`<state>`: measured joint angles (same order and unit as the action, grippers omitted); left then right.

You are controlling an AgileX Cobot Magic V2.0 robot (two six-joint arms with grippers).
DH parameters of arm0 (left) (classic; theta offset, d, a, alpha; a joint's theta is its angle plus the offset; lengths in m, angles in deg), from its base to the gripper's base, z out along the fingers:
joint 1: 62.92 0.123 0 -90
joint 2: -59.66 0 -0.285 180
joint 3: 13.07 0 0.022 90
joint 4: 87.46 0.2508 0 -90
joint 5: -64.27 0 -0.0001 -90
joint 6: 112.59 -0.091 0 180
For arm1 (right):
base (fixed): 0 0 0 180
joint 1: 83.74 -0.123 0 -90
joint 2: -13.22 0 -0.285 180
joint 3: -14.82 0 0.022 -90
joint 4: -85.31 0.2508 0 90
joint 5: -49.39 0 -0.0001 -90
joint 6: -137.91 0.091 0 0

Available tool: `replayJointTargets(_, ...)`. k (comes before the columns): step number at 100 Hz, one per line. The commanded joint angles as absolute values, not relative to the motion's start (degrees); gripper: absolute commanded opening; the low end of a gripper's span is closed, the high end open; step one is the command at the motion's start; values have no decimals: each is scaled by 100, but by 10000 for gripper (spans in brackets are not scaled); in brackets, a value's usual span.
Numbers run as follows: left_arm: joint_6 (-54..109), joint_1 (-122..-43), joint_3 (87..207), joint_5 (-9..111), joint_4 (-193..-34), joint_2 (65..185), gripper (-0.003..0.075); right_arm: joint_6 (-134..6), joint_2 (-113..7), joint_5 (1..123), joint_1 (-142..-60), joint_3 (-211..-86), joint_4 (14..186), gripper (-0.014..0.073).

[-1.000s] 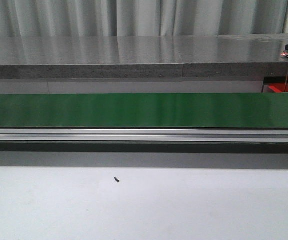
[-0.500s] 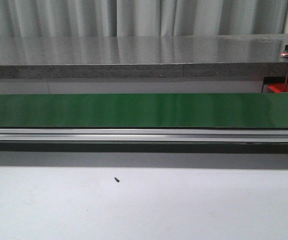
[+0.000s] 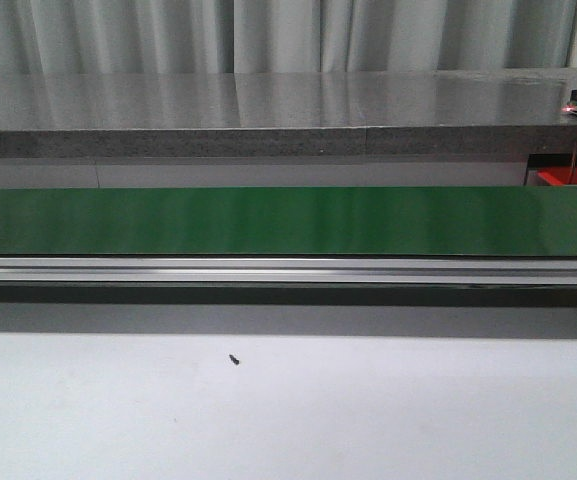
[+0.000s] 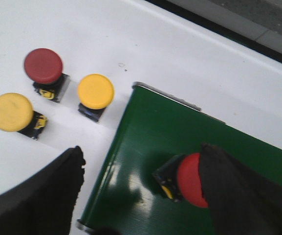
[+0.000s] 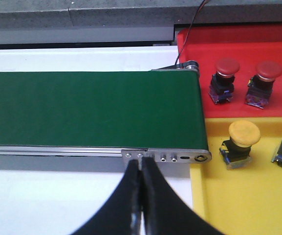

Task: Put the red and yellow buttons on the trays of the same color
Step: 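Place the red button on the belt and open the left gripper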

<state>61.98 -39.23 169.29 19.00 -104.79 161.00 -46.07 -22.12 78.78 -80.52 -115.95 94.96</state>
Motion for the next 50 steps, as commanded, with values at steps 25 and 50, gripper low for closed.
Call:
replayJointTargets(25,5362,-3432,17092,2154,-10086,16203,495,-4648,-2130,7426,-8067,-11751,9574,-123)
replayJointTargets(50,5089,-3111,17092,2119,-9978,16604,495,-4648,-2059,7513,-8067,-11751,9574,-123)
